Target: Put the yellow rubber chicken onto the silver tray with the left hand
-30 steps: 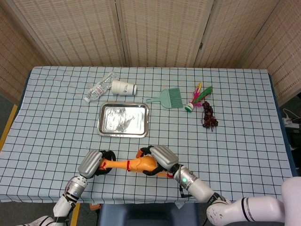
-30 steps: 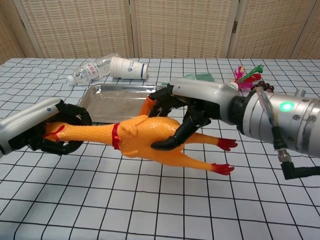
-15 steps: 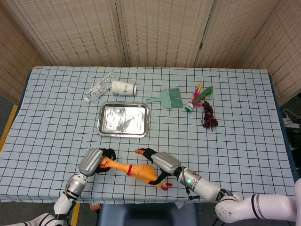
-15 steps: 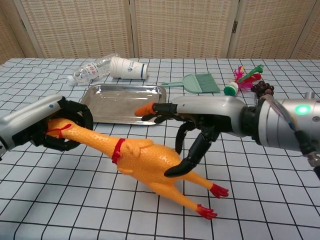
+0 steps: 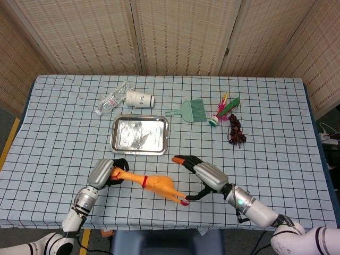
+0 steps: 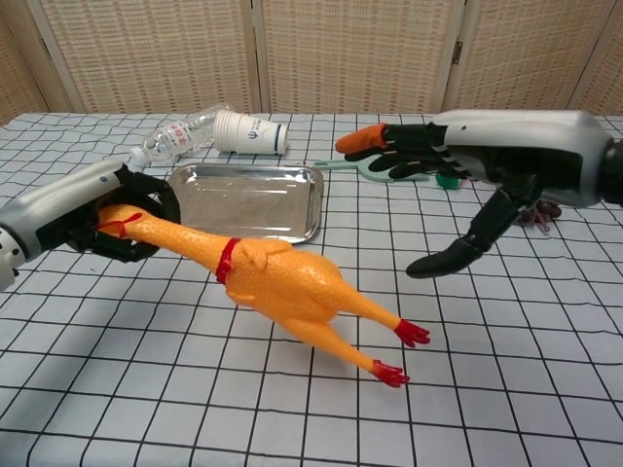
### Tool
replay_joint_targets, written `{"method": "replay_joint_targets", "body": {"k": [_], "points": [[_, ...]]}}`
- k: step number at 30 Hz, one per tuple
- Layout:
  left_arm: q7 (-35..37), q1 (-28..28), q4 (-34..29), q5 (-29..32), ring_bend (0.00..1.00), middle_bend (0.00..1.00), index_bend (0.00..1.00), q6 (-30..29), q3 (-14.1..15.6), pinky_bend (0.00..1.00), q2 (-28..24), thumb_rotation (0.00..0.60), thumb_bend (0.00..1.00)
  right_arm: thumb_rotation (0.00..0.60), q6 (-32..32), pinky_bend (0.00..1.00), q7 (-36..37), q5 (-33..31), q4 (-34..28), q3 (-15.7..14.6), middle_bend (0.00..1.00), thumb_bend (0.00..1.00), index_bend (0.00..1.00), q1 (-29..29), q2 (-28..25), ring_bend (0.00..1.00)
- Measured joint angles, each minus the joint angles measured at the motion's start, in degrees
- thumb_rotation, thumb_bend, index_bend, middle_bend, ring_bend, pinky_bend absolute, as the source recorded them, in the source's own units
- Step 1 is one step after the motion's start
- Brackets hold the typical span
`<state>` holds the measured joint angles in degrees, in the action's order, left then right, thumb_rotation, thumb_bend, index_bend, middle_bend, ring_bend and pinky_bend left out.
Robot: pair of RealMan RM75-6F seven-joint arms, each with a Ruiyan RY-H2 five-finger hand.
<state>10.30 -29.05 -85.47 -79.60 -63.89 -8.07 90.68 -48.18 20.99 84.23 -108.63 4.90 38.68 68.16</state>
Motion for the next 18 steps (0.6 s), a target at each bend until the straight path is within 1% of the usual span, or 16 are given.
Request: {"method": "replay_joint_targets", "body": {"k": [4,7,13,15,18], "points": [[1.52,-2.47,-0.85,5.40,0.59,0.67,0.87,5.82,-3.05,0.65,-0.67,0.600,0.74,0.600,-1.77,0.00,2.56,2.10,0.11,-1.31,0.00,0.12,0.00,-1.51,-3.22,0.00],[1.77,-5.52,0.08,8.42,0.59,0.67,0.87,9.65,-5.61,0.65,-0.73,0.600,0.75,0.600,-2.95,0.00,4.59,3.42,0.73,-2.22,0.00,0.12,0.00,-2.49,-5.56,0.00],[1.81,-10.55,6.34,14.22,0.59,0.67,0.87,14.95,-10.02,0.65,1.12,0.600,0.75,0.600,-5.88,0.00,7.91,6.06,3.02,-3.90,0.00,0.12,0.00,-4.47,-8.84,0.00],[2.33,-12.29,9.18,16.39,0.59,0.67,0.87,17.15,-11.52,0.65,1.93,0.600,0.75,0.600,-6.65,0.00,8.67,6.86,3.85,-4.62,0.00,0.12,0.00,-5.12,-9.75,0.00],[3.00,-14.50,14.14,18.38,0.59,0.67,0.87,19.37,-13.01,0.65,3.44,0.600,0.75,0.600,-7.38,0.00,9.70,7.73,4.55,-5.46,0.00,0.12,0.00,-5.82,-10.87,0.00]]}}
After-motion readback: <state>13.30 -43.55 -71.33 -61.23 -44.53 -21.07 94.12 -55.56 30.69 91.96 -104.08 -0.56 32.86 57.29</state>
